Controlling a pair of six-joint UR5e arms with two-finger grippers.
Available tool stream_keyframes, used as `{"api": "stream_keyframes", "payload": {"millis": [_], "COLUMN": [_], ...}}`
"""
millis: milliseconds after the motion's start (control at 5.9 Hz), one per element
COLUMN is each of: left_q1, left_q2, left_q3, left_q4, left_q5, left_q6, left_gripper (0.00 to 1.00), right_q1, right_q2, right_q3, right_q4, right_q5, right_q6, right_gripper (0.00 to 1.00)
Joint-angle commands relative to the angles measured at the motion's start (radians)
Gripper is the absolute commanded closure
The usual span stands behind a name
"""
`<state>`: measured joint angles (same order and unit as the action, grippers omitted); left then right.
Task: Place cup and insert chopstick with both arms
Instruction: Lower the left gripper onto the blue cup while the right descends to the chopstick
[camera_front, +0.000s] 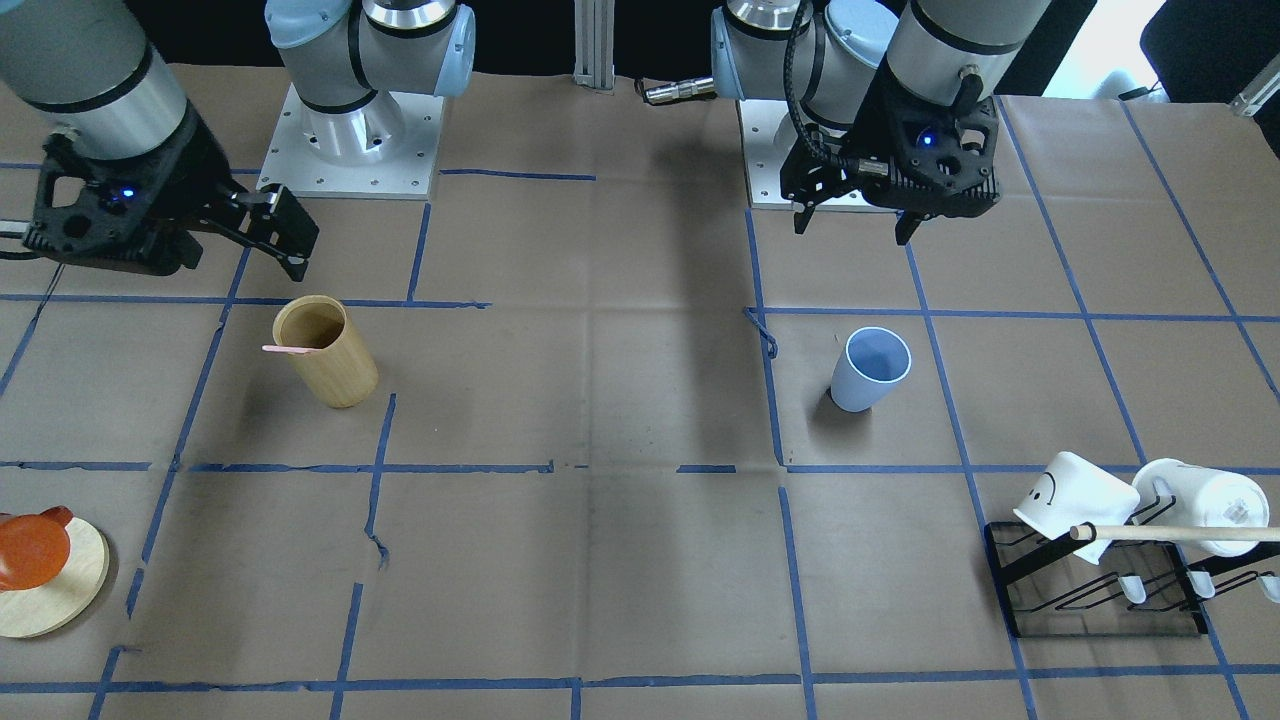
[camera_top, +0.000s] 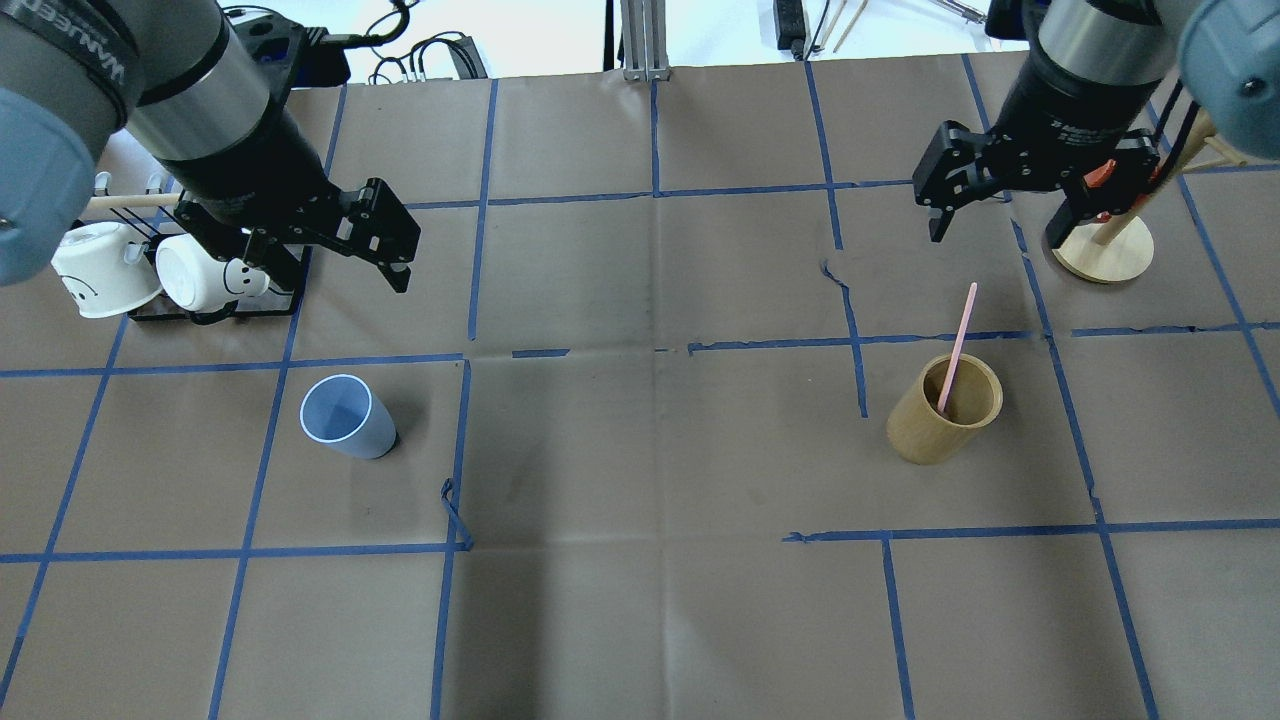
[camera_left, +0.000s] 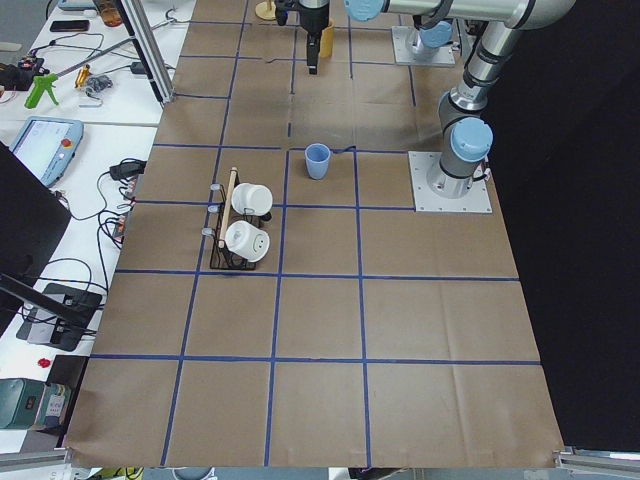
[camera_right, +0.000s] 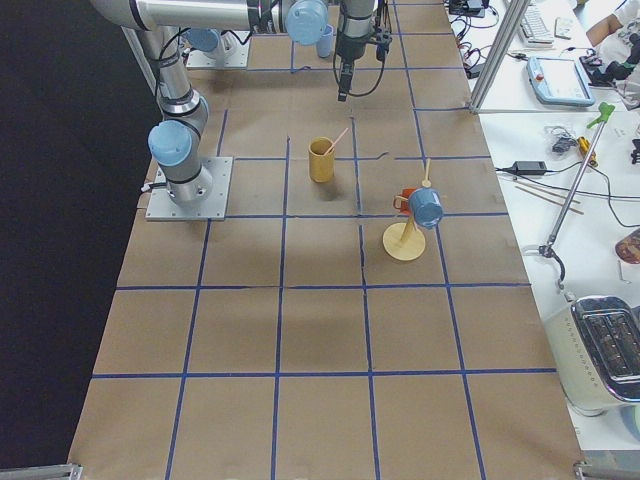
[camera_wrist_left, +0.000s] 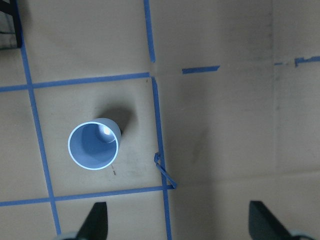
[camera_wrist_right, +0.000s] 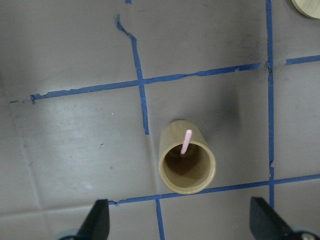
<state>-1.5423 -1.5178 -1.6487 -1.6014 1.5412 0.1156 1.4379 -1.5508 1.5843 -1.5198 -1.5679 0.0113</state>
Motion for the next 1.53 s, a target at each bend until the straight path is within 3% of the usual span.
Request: {"api": "stream_keyframes", "payload": {"millis": [0,339,678,847,1017,1186,1356], "left_q1": [0.095,0.114,0.110,0.110,0.110,0.110,0.110], "left_q2": [-0.011,-0.036,-0.160,-0.179,-0.171,-0.164,-0.157], "left_q3": [-0.179,-0.395,-0.430,-0.431,-0.421,-0.418,-0.418], "left_q4": [0.133,0.396,0.559,0.551,0.523,0.506,0.505], "left_q5": [-0.001,0.001,0.001,0.005,0.005,0.005,0.032], "left_q6": [0.108,0.108,0.108,0.098,0.078,0.076,0.076], "left_gripper": [0.02,0.02,0.04,0.29,0.72,0.93,1.00], "right_q1": [-0.070,-0.047,-0.001,-0.001,-0.002,-0.001,-0.001], "right_q2": [-0.011,0.039,0.064,0.066,0.066,0.060,0.054], "right_q3": [0.078,0.156,0.271,0.281,0.281,0.283,0.281], "right_q4": [-0.102,-0.274,-0.454,-0.444,-0.430,-0.401,-0.370], "right_q5": [0.012,0.014,0.003,-0.001,-0.017,-0.038,-0.038], "right_q6": [-0.013,-0.011,-0.013,-0.016,-0.017,-0.019,-0.019], "right_gripper": [0.00,0.00,0.00,0.00,0.01,0.09,0.23]}}
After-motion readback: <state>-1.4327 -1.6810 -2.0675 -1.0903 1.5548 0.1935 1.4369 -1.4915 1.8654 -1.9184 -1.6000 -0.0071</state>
